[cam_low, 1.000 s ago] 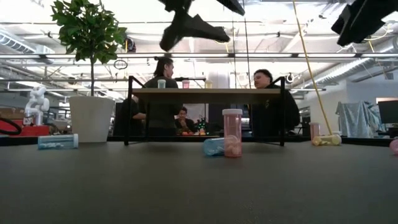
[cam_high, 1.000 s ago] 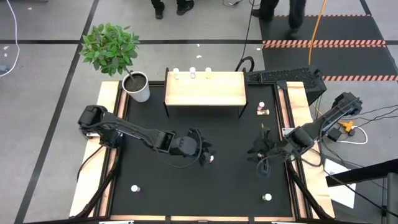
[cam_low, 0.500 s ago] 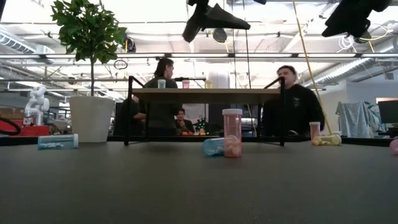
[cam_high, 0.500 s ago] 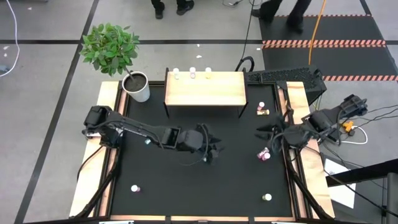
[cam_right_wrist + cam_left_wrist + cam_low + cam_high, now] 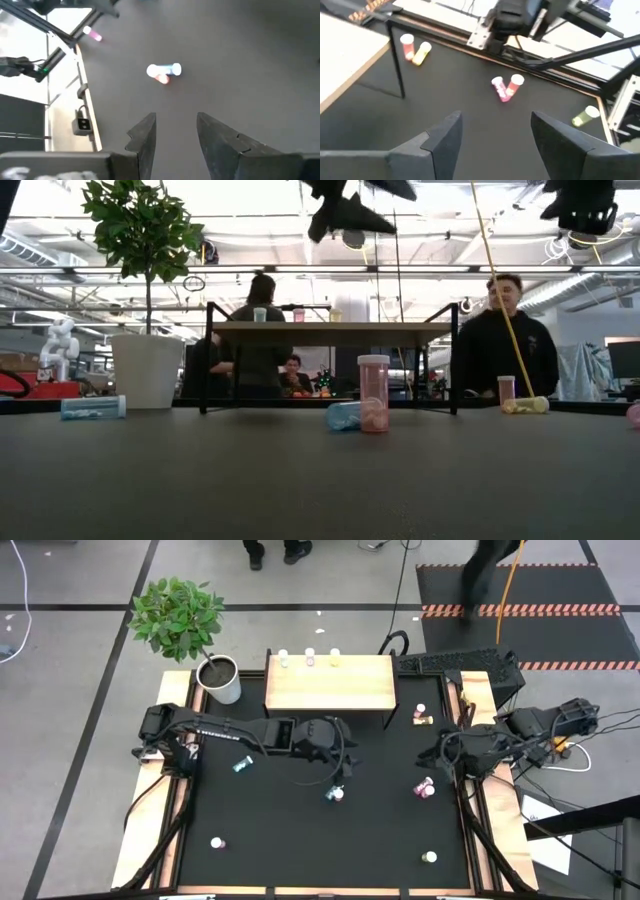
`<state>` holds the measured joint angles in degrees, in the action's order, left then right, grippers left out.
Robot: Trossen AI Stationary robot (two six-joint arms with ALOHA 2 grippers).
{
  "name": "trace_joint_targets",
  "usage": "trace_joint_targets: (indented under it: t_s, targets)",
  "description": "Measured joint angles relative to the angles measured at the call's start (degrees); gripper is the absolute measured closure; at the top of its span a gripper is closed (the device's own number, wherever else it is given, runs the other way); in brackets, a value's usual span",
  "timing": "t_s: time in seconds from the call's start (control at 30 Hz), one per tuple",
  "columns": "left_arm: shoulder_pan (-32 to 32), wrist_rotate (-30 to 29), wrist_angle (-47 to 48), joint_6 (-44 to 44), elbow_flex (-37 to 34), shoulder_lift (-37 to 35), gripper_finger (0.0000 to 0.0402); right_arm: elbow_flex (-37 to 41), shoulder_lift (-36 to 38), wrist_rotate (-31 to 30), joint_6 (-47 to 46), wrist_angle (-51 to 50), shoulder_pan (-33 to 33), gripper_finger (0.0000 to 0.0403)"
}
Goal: Pick and place medicine bottles onto shelf by color
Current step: Put the right pink pill bottle on the shelf aligned with the other pink bottle
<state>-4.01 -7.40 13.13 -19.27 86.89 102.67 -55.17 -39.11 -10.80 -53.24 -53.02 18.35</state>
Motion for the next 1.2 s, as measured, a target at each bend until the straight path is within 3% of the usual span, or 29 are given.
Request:
trace_joint_targets:
  t_s: [0.2,0.43,0.53,0.63,0.93,1.2]
  targets:
    - [0.8,0.0,2.7,-1.3,-0.1,0.1,0.0130,-4.0,-0.1,-4.9,-0.9,-8.3,-0.6,0.0266]
    - [3.7,0.4,19.0,-15.3,-0.1,0.0,0.0117,-4.5,0.1,-5.4,-3.0,-11.9,-3.6,0.0266]
    - [4.1,4.6,24.7,-21.2,-0.1,0.0,0.0117,-4.5,0.1,-4.4,-3.0,-12.4,-3.8,0.0266]
    - [2.3,5.7,27.3,-27.4,-2.2,0.0,0.0117,-4.4,0.1,-4.3,-2.9,-14.0,-3.8,0.0266]
    - [-7.2,7.7,22.8,-47.2,-13.5,0.3,0.0117,-1.5,0.2,-4.0,-2.4,-15.3,-3.8,0.0266]
    - [-9.3,9.9,40.0,-54.2,-13.7,-0.8,0.0117,1.7,0.1,-2.3,2.1,-14.2,-3.8,0.0266]
